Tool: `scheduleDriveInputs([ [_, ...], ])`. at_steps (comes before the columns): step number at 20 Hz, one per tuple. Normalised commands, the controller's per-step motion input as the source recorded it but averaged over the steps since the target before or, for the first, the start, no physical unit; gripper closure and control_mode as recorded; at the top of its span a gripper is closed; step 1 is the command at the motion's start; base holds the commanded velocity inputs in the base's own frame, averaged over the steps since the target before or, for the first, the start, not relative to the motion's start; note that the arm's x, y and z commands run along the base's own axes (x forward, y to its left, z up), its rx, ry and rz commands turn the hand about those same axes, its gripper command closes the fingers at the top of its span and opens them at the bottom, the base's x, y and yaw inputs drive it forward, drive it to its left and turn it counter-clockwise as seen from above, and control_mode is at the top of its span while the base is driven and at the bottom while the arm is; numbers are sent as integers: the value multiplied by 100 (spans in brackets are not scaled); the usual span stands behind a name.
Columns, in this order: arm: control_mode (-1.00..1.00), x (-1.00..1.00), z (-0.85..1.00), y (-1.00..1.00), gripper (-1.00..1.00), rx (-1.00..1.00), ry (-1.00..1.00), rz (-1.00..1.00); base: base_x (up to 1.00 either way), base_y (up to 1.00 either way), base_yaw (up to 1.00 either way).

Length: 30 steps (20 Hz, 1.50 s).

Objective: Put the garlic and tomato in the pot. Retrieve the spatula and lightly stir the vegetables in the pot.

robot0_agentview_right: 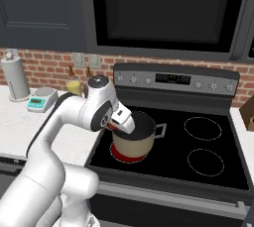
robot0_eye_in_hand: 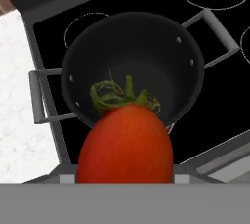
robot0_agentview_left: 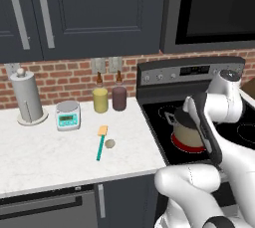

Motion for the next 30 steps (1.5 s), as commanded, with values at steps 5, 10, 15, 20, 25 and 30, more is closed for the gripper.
scheduleDriveInputs([
  [5, -100, 54, -25, -20, 100, 0, 14, 2, 0, 0, 0],
  [10, -100, 35, -32, -17, 100, 0, 9, 4, 0, 0, 0],
  [15, -100, 5, -51, -9, 100, 0, 1, 7, 0, 0, 0],
  [20, -100, 0, -55, -1, 100, 0, 0, 9, 0, 0, 0],
  [25, -100, 0, -25, -1, 100, 0, -2, 8, 0, 0, 0],
  [30, -100, 0, 0, 0, -100, 0, -1, 2, 0, 0, 0],
])
